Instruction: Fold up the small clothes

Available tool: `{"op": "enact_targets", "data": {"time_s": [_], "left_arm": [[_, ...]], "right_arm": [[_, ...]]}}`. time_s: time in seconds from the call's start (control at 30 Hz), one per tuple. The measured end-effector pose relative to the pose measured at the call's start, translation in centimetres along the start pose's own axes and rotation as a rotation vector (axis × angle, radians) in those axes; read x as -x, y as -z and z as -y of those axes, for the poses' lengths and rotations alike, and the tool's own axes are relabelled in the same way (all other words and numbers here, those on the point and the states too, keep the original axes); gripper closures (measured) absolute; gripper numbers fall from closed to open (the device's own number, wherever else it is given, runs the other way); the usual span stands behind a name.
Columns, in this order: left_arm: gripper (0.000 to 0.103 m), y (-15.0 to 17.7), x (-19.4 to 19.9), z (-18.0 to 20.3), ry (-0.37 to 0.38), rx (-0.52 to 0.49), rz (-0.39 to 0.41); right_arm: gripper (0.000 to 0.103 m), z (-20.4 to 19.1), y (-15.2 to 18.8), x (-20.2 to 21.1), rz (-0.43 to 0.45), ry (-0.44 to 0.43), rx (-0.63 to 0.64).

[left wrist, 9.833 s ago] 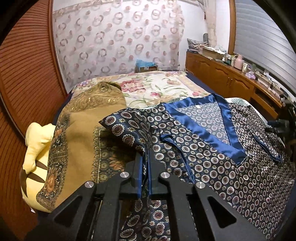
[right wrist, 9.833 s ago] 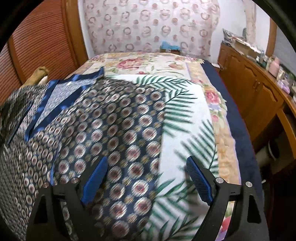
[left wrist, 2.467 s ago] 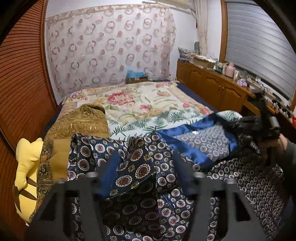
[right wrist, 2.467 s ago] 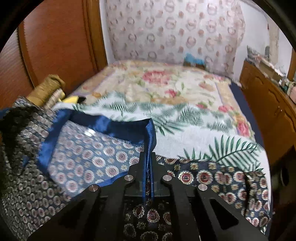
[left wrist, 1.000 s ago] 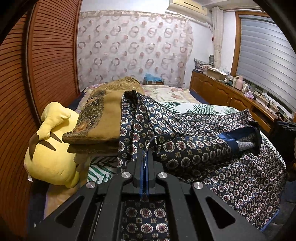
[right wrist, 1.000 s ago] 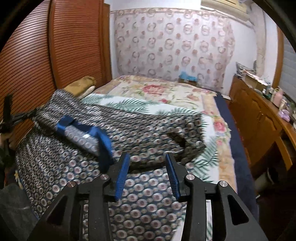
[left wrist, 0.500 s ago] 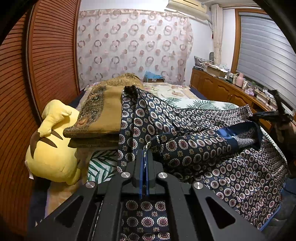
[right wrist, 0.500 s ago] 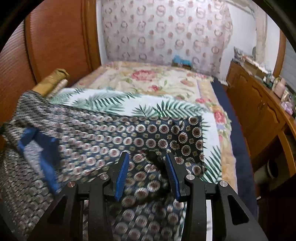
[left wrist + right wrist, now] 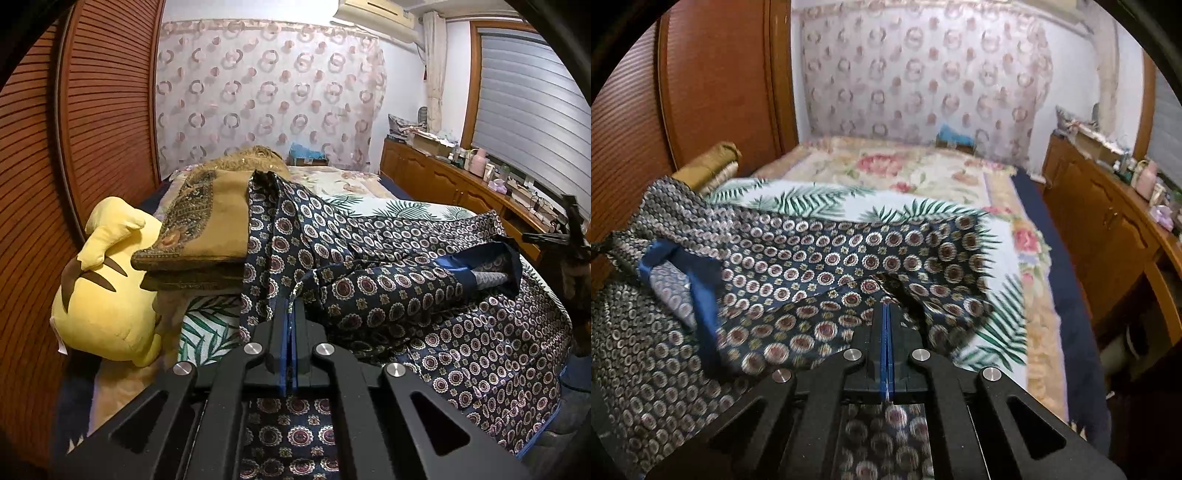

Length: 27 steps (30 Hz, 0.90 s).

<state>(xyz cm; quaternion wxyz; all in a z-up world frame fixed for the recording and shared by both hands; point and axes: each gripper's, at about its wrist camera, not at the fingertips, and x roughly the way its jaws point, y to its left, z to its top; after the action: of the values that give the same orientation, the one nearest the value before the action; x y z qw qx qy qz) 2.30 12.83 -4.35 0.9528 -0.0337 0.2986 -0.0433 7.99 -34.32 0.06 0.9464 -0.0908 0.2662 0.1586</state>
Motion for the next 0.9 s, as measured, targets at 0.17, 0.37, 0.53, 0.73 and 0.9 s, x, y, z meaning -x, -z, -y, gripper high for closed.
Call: {"op": "enact_targets", "data": {"time_s": [0.17,0.37,0.53,0.73,0.9], "left_arm": [[0.101,0.1,0.2,-0.2,-0.008,0.003,0.005],[0.101,1.0,-0.2,-0.6,-0.025,0.009,-0.022],[0.101,1.3,-0.5,-0.6,-0.019,0.009,-0.031],[0.101,1.4,-0.7,-0.6,-0.012,0.01,-0.035],[0.102,1.6,0.0,-0.7,-0.004,0.017,-0.007]], "right_arm": [[0.103,0.0,0.4,1.8,0.008,0.004,0.028],[0.064,-0.3,-1.3,-2.4,-0.097,0.034,0.069],[0.06,-0.4,-2.4,-6.4,-0.165,0.109,0.104],[0.081,0.3,-3.2,-7.6,-0.197,0.135,0.098],[0.103,0.6,-2.0,-3.9,-0.061,0.096,0.049]]}}
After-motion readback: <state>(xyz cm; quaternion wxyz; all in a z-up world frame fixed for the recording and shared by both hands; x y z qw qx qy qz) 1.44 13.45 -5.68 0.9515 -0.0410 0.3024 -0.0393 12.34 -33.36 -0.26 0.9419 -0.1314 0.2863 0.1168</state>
